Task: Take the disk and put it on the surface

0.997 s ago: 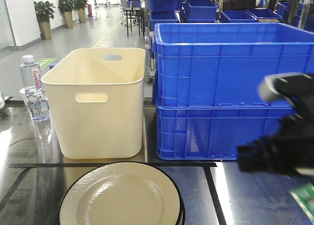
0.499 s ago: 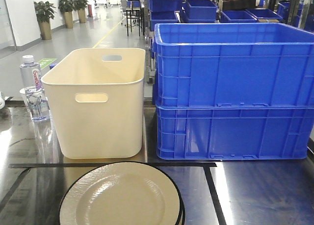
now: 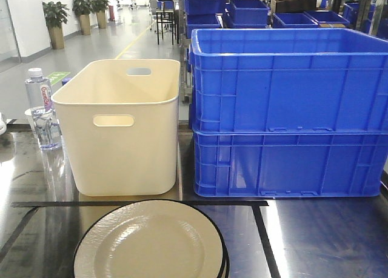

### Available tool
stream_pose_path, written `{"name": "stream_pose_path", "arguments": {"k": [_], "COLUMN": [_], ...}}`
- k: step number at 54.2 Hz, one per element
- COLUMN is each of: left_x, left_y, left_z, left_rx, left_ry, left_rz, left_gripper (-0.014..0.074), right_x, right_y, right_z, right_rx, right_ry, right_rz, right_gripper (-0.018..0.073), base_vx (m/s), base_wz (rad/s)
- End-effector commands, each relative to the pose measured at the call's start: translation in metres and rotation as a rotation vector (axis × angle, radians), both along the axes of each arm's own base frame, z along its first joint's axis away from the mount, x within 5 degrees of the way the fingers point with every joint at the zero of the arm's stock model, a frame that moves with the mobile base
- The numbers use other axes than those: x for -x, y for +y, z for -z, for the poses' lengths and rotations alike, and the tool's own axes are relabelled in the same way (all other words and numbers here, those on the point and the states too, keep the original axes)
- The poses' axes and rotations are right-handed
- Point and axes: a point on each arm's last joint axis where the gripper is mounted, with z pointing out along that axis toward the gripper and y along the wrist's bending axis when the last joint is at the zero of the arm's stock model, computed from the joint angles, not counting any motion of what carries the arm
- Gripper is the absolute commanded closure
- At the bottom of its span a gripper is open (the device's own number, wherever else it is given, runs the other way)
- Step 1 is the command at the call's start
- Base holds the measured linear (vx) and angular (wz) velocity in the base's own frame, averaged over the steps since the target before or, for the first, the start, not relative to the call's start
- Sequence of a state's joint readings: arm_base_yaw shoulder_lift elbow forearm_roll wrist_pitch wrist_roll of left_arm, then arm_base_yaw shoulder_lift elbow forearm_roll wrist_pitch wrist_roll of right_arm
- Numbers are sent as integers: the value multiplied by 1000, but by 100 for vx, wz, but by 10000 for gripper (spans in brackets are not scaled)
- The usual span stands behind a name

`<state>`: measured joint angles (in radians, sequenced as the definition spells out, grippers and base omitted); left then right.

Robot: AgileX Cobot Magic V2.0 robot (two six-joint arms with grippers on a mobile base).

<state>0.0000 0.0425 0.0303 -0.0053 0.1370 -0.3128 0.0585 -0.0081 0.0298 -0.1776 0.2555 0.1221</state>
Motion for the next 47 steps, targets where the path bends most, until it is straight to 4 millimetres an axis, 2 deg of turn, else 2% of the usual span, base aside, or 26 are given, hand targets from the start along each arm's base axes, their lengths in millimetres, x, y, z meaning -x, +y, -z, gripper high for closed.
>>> {"name": "stream_pose_path", "arguments": {"k": [1, 47], "left_x": [-1, -1], "left_y": [0, 0], "left_z": [-13, -13], "left_rx": [4, 4], "left_ry": [-88, -88], "left_rz": [3, 3], "left_gripper": [603, 603], "right_x": [-1, -1], "right_y": [2, 2], "right_z": [-7, -7], "right_rx": [30, 33], "right_ry": [-101, -102], "right_rz": [-33, -29], "right_gripper": [567, 567], "base_vx": [0, 0], "base_wz": [0, 0]}}
